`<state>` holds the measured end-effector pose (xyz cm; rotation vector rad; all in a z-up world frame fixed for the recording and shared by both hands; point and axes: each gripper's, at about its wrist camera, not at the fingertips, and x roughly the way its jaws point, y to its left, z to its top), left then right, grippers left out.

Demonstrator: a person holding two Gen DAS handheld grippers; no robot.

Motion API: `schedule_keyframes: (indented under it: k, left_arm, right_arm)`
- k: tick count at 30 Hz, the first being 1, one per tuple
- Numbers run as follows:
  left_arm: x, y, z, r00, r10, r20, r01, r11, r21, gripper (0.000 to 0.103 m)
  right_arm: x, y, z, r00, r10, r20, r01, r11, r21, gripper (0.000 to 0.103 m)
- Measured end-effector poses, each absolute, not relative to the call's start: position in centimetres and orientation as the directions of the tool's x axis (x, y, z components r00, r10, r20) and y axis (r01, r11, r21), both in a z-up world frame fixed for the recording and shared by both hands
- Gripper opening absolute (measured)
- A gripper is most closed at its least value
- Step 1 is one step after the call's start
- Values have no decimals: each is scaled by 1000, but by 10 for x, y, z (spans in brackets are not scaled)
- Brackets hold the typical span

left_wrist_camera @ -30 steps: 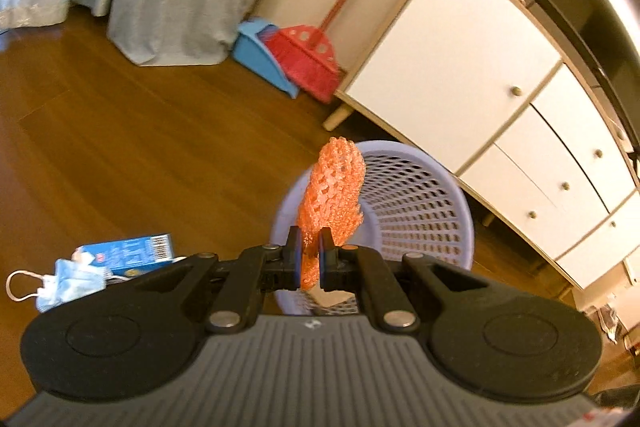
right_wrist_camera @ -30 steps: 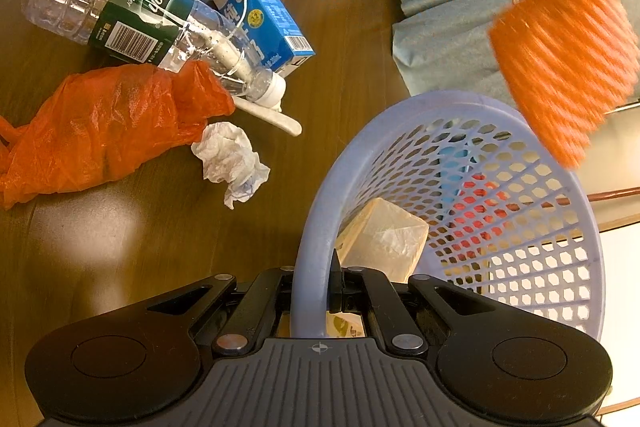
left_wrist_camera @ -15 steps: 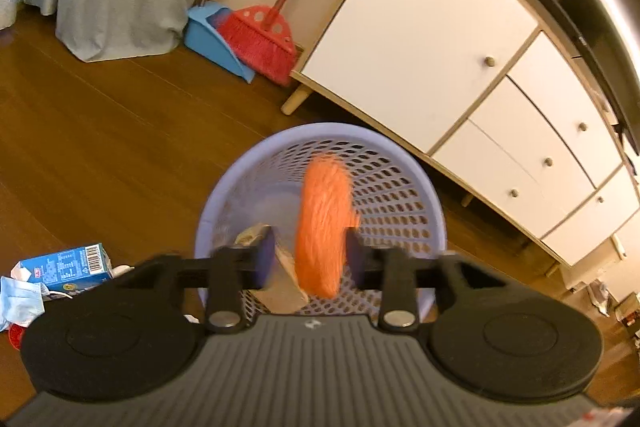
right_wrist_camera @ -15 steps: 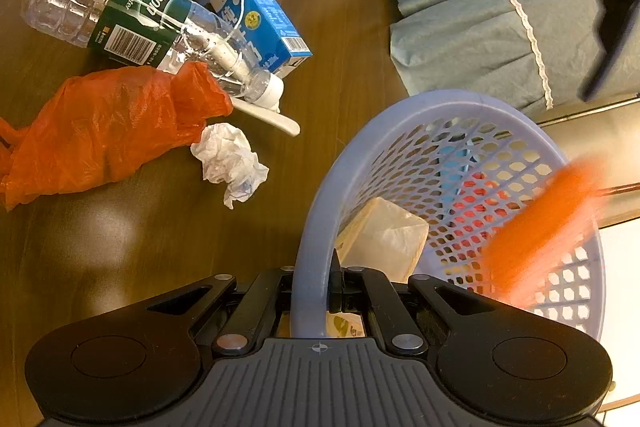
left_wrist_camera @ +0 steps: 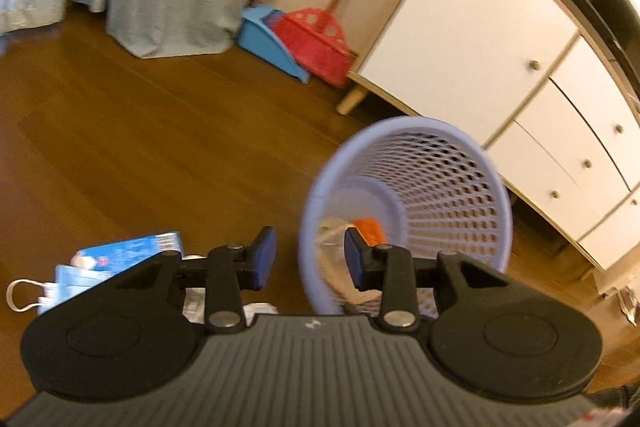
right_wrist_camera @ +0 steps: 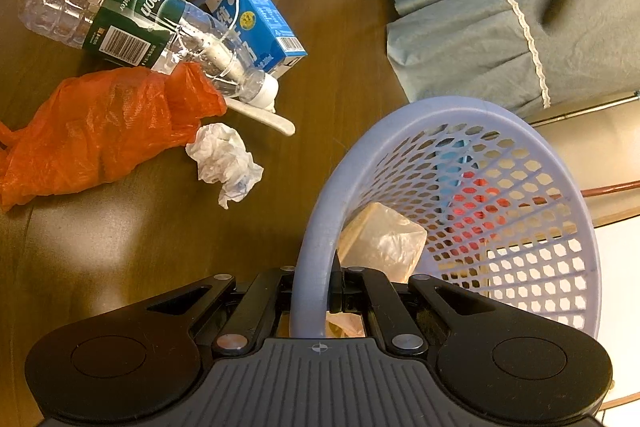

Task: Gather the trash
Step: 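Carry the orange foam net to the wastebasket and release it with the left gripper, then lower the left gripper to the red bottle cap and grasp it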

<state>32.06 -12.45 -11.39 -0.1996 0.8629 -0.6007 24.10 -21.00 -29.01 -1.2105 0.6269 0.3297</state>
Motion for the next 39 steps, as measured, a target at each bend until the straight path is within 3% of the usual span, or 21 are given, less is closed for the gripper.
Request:
schedule_keyframes:
  k: [12, 20, 32, 39]
  left_arm:
    - [340, -23, -136, 594, -393, -702, 238, 919, -314, 33]
    - [333, 23, -181, 577, -293, -762, 153, 956, -251, 35]
    - [325, 8, -252, 566, -230, -792, 264, 960, -91, 46]
    - [329, 3, -283, 548, -200, -812, 307, 951, -27, 48]
  right_arm:
    - [241, -213, -290, 789, -89, -608, -552, 332, -765, 0]
    - [240, -215, -291, 788, -88, -609, -556, 321, -766, 0]
    - [241, -216, -293, 789, -85, -608, -558, 312, -769, 0]
    - [240, -217, -294, 789, -84, -608, -562, 300, -771, 0]
